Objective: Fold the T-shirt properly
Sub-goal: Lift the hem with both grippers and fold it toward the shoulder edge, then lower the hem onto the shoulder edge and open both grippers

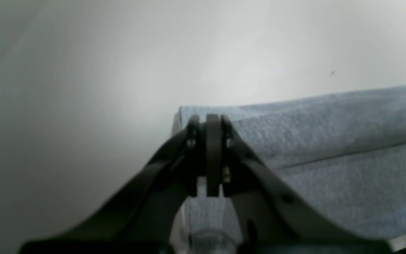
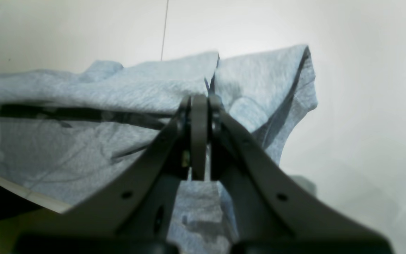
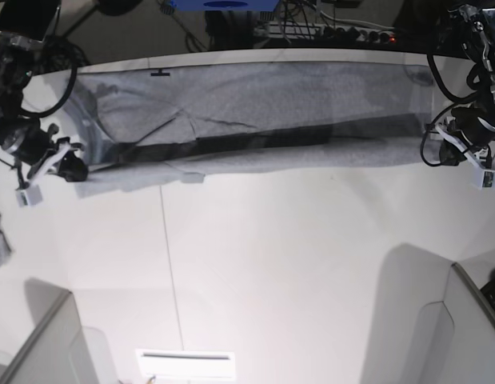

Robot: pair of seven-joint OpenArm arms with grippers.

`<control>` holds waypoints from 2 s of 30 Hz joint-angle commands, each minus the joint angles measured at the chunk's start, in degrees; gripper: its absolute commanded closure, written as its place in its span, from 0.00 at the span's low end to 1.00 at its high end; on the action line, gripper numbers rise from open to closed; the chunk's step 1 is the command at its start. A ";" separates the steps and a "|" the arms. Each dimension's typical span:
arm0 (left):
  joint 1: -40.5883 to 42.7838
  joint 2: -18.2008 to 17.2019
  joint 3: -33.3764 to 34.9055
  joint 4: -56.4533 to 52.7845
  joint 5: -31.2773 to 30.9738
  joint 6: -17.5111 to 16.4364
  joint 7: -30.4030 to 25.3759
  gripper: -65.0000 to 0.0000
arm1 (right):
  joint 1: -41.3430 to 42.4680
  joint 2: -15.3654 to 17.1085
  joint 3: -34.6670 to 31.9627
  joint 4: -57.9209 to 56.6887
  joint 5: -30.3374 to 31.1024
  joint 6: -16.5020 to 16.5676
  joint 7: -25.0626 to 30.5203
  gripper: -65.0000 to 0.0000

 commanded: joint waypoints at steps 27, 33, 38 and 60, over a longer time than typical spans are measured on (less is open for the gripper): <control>6.36 -1.03 -0.76 1.34 -0.08 0.15 -1.25 1.00 | -7.91 -4.06 8.38 8.99 0.77 0.25 -8.48 1.00; 6.00 -1.12 -5.33 1.34 -0.17 0.15 -1.25 1.00 | -10.72 -5.20 8.46 12.77 0.86 0.25 -8.65 1.00; 6.36 -1.12 -6.30 1.34 -0.17 0.06 -1.25 1.00 | -11.42 -5.99 8.46 12.69 0.77 0.25 -8.83 1.00; 13.13 -0.85 -1.99 1.51 -0.26 0.06 -1.25 1.00 | -14.68 -6.43 8.38 12.51 0.59 0.25 -8.48 1.00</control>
